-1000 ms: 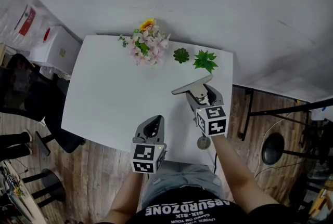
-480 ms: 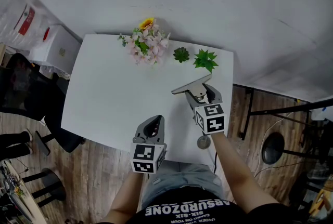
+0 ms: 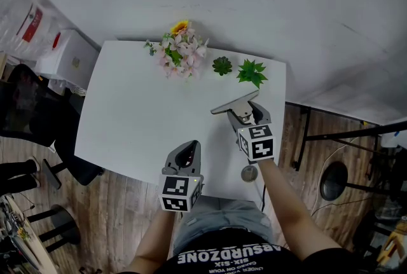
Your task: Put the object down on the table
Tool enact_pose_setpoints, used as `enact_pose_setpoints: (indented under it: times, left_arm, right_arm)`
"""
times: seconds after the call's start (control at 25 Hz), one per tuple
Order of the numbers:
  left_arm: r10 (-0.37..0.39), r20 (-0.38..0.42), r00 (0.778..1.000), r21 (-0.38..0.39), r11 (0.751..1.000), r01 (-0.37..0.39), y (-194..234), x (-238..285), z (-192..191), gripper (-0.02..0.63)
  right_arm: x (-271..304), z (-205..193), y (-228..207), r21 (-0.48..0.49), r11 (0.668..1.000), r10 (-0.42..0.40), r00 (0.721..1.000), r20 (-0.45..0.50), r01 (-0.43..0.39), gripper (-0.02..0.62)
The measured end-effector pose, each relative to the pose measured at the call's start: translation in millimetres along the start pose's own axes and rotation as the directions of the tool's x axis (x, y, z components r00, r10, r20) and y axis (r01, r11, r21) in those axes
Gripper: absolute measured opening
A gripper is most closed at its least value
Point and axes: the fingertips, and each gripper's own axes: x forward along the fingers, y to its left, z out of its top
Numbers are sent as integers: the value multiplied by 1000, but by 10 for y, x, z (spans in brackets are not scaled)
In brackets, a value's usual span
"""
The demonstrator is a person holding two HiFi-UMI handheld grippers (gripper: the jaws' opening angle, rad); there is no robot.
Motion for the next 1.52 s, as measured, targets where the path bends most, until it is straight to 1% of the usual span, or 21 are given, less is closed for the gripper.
enact_pose_setpoints:
  times: [1.52]
  left_arm:
    - [3, -24, 1000, -13, 1000, -3, 53, 92, -64, -3]
  right_arm:
    - [406, -366, -81, -30, 999, 9, 993, -114, -12, 288]
